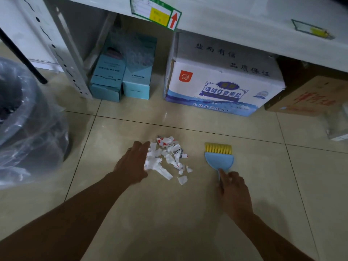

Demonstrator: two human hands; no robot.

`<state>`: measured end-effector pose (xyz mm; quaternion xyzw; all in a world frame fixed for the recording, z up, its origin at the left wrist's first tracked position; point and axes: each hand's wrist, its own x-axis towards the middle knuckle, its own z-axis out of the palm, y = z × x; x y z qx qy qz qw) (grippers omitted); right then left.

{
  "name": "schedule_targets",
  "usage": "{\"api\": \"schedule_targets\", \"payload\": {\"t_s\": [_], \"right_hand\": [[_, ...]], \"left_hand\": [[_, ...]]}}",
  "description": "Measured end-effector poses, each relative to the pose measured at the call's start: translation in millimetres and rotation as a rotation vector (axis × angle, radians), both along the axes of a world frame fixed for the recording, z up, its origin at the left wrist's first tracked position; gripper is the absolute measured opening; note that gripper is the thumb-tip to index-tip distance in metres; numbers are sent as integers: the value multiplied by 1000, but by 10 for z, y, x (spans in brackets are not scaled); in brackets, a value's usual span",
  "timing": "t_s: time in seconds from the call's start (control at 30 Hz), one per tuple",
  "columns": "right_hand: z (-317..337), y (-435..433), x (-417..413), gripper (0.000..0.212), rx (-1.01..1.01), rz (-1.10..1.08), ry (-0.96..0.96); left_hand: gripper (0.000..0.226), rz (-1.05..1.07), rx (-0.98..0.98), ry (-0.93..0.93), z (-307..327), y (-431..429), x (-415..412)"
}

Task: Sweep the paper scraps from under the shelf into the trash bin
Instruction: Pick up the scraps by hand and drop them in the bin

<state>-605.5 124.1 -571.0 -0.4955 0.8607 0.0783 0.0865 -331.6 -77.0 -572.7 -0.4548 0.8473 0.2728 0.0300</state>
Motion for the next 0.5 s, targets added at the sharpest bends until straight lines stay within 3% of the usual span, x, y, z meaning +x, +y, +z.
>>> {"api": "schedule_targets", "payload": {"t_s": [0.07,0.3,0.4,0.5], "right_hand": [[14,-68,82,68,-55,62,-7],[75,-914,704,101,-98,27,-579],[94,-1393,740,110,-70,32,-600],[120,-1684,762,93,56,111,-520]], "left_hand": [[117,-49,10,-42,-12,-103,-47],[127,-175,52,-105,37,-429,-340],[122,-182,94,-79,31,-449,-463],[99,-124,157,2,27,-401,-573]]}}
